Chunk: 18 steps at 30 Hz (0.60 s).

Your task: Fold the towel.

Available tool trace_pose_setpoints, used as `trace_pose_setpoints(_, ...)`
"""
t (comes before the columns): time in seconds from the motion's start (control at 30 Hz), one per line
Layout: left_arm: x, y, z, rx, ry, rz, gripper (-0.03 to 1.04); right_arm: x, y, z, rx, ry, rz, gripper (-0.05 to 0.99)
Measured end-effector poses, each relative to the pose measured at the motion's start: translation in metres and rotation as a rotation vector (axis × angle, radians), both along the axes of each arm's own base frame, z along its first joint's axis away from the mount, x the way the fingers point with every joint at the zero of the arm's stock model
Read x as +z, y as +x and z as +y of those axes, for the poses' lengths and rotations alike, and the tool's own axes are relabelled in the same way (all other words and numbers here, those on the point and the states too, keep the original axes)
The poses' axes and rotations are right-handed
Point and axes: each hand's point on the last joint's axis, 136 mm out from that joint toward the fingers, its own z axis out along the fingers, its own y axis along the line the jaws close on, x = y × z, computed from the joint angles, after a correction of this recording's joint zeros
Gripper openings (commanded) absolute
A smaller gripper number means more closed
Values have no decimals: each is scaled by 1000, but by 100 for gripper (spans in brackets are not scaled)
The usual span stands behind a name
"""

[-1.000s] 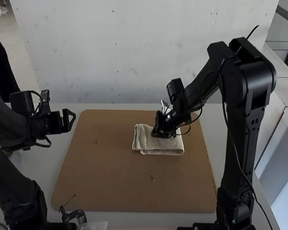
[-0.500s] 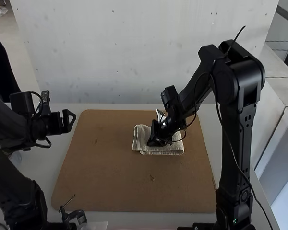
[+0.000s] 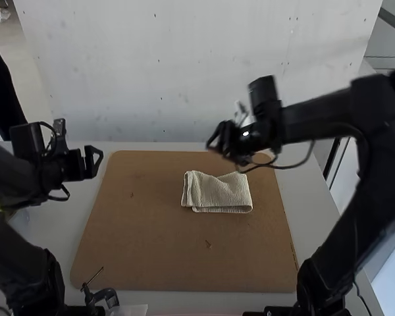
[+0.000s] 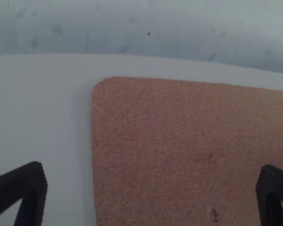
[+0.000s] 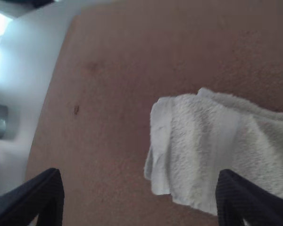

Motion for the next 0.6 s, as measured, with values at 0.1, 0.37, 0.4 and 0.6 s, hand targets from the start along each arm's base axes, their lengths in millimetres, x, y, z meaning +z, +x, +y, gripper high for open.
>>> trace_pose_setpoints(0.1,27,-2,-2,4,13,-83,101,15,20,-53,-159,6,-87,68)
trace_pose_setpoints(0.37,66,-19,-13,29,35,-225,101,41,36,-159,-495,-60,-312,68)
trace_pose_setpoints(0.4,67,-22,-15,33,35,-233,101,37,34,-164,-512,-73,-321,68)
trace_pose_setpoints(0.6,70,-44,-17,67,48,-309,101,17,2,-181,-584,-140,-373,68)
